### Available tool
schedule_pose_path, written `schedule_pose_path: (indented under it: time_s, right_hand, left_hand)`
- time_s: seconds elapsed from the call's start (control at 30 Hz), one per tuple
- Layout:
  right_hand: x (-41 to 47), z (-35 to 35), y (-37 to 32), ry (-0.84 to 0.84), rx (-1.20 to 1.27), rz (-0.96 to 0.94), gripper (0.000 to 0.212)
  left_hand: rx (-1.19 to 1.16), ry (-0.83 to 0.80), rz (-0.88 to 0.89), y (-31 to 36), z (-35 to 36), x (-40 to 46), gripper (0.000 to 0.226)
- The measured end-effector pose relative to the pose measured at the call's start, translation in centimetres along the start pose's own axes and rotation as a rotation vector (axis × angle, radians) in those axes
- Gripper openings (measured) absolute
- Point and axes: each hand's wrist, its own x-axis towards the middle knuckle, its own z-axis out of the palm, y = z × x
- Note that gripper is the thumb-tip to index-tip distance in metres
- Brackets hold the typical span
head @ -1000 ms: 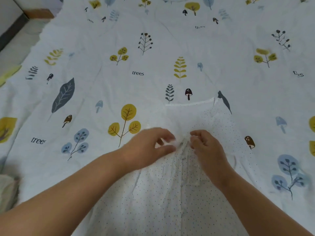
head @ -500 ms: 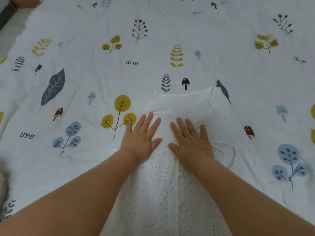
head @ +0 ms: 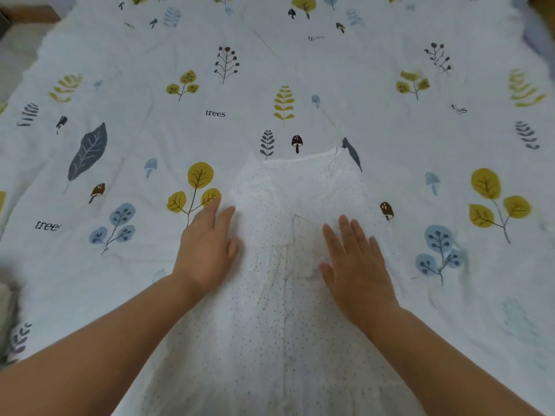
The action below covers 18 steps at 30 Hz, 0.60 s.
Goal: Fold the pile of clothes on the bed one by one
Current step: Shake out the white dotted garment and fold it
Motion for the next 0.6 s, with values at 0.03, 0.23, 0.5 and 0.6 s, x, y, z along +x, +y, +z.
schedule_pose_path:
  time_s: [0.03,0.23,0.5,0.6]
  right_hand:
    - [-1.2,0.3,0.7,-0.004,0.012,0.052,0.063]
    - [-7.6,1.7,3.6,0.014,0.110,0.378,0.066]
    - [-11.5,2.5,5.9,0.063,0.231,0.701,0.054]
    - [-12.2,2.2,7.5,0.060,0.248,0.744,0.039]
  left_hand:
    - [-0.019,0.001,-0.063,-0.1,-0.1,-1.0,0.053]
    - [-0.198,-0.042,-0.488,0.4,-0.8,-6.6,0.054]
    - [-0.133,-0.170,-0.781,-1.4,-0.8,-13.3,0.059]
    - [-0.258,-0.235,-0.763,-2.6,-1.6,-14.6,0.028]
